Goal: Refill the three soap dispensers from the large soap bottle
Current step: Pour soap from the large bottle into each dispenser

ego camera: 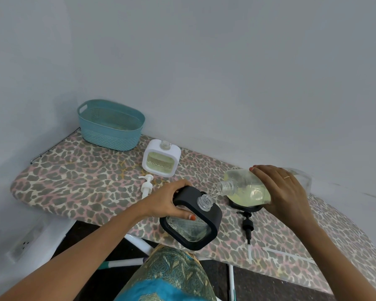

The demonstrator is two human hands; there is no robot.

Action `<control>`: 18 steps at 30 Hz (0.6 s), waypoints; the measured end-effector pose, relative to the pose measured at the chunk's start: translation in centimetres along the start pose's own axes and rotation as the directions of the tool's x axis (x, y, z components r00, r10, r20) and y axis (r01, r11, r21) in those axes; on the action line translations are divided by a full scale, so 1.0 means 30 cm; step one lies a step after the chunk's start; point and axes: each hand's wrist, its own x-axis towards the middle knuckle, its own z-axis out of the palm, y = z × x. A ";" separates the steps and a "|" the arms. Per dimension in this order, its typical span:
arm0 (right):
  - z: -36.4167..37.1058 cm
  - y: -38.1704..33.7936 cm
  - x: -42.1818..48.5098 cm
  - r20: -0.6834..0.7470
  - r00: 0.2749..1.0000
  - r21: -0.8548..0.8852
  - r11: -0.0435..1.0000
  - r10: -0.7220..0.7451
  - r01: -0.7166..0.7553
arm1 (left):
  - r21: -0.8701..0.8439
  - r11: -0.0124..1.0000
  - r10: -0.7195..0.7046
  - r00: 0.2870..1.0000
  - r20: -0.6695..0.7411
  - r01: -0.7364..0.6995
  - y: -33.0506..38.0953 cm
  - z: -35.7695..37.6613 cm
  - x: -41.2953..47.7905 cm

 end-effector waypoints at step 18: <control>-0.011 0.000 0.006 0.003 1.000 -0.002 1.000 -0.010 0.010 | -0.013 1.000 0.008 1.000 -0.008 -0.008 -0.006 0.004 0.001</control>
